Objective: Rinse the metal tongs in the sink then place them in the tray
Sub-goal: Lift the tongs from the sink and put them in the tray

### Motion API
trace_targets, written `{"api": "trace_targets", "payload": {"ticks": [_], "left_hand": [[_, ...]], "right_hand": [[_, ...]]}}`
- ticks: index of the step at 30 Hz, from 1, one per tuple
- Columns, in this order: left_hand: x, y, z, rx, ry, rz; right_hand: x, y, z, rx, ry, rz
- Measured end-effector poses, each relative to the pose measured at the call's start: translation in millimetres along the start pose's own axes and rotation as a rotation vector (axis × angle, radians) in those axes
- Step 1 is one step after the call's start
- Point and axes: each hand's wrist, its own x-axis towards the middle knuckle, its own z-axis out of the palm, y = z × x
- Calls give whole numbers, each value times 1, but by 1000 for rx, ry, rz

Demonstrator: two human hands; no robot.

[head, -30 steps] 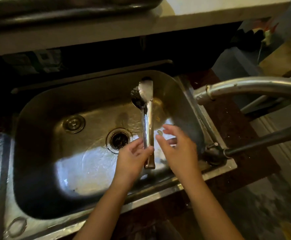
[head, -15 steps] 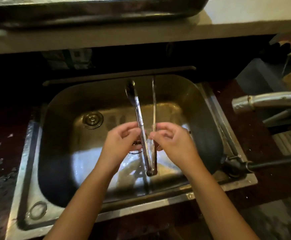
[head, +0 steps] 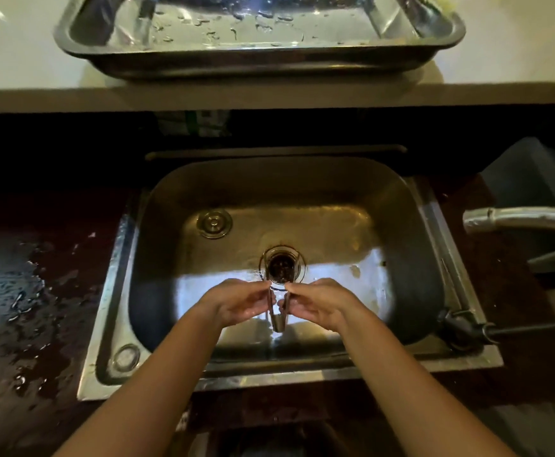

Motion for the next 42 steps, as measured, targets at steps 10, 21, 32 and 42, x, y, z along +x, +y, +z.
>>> {"api": "trace_targets", "payload": {"ticks": [10,21,32,42], "left_hand": [[-1,-2,1,-149,-5,-60],[-68,1,10,343,179,635],[-178,106,24,470,65,1307],[-262,205,46,579,145,1626]], "right_hand": [[3,-6,4,57,4,26],[-45,0,10,-380,103,-613],[-136,-101,49,-537,361,-1218],[-219,-206,77,-495,300,-1551]]}}
